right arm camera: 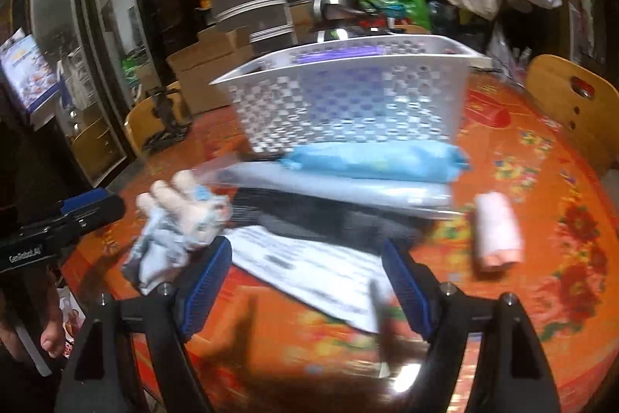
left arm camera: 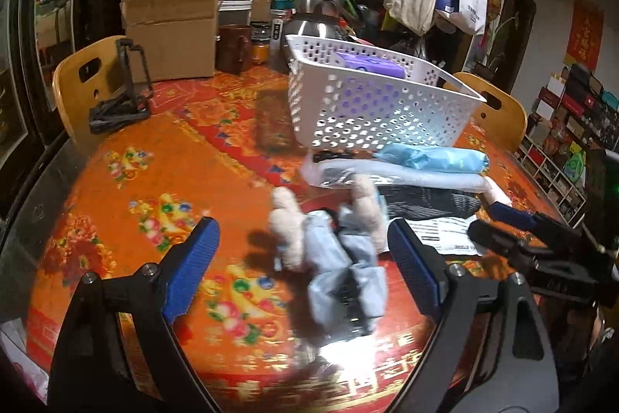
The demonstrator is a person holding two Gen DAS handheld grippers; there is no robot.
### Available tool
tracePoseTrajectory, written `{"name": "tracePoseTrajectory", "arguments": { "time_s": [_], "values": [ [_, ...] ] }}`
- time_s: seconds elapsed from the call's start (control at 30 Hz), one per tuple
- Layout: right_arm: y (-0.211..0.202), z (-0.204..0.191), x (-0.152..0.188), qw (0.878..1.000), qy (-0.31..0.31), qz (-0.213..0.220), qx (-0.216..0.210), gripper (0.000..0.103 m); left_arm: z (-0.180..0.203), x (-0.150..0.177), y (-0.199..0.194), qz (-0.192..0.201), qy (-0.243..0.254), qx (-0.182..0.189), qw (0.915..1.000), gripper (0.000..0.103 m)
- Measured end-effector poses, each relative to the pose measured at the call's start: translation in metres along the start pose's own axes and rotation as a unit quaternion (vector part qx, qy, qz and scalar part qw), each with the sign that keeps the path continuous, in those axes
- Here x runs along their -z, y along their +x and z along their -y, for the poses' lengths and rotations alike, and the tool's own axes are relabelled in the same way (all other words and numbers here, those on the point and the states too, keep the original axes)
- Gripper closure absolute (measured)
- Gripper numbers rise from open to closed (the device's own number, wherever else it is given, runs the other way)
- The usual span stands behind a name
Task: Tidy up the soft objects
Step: 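Open the right tool, withdraw, and close on the white plush toy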
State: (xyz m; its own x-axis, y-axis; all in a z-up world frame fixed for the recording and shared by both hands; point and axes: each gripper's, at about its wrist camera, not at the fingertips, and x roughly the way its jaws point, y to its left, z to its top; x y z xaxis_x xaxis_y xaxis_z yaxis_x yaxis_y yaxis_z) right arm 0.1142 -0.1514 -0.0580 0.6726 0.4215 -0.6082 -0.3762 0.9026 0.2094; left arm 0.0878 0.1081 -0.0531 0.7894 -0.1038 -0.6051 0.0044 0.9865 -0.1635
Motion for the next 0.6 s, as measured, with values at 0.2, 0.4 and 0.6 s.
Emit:
{"name": "tracePoseTrajectory", "arguments": {
  "time_s": [0.2,0.4,0.6],
  "values": [
    [0.018,-0.055,-0.001,0.999,-0.035,-0.006,-0.021,0.023,-0.033,-0.001,0.008,0.0,-0.029,0.006,0.9996,0.016],
    [0.03,-0.084,-0.009,0.998,-0.068,-0.003,-0.012,0.029,-0.043,0.001,0.029,-0.013,-0.029,0.031,0.999,0.016],
    [0.041,-0.095,-0.014,0.996,-0.084,-0.005,-0.003,0.04,-0.039,0.001,0.038,-0.01,-0.021,0.031,0.9993,0.027]
  ]
}}
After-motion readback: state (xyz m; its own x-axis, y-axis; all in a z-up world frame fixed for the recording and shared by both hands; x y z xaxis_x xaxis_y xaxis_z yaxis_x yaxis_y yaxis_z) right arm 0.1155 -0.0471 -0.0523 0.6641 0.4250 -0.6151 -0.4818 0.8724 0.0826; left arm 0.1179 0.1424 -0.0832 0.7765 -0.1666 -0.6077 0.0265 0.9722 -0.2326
